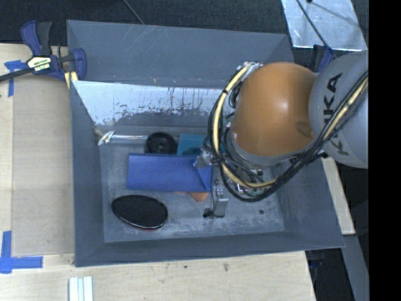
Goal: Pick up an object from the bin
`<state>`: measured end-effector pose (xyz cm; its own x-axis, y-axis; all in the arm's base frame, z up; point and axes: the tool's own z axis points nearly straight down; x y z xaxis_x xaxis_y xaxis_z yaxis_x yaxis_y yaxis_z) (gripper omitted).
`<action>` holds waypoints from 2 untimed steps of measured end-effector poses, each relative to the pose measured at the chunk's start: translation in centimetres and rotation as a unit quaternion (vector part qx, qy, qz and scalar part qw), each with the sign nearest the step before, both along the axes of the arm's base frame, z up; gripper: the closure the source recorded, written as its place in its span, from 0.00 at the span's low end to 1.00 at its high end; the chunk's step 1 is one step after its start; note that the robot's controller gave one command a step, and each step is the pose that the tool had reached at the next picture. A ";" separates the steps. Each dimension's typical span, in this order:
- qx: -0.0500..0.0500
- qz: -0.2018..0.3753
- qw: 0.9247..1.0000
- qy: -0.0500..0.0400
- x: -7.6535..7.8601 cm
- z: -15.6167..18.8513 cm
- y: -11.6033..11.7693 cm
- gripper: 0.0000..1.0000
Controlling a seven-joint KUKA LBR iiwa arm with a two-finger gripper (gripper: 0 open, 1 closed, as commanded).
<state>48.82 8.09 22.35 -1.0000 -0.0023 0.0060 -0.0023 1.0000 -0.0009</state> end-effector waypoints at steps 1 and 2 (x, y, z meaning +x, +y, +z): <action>0.001 -0.001 1.000 -0.004 0.2 0.5 0.0 0.00; 0.001 0.000 1.000 -0.007 3.2 -7.4 1.2 0.00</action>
Offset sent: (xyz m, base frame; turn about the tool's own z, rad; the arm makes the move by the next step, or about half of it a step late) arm 0.0567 0.0236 -0.1535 -0.0011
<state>51.98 9.29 14.96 -1.0000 -0.0031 -0.0075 -0.0032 1.0000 0.0016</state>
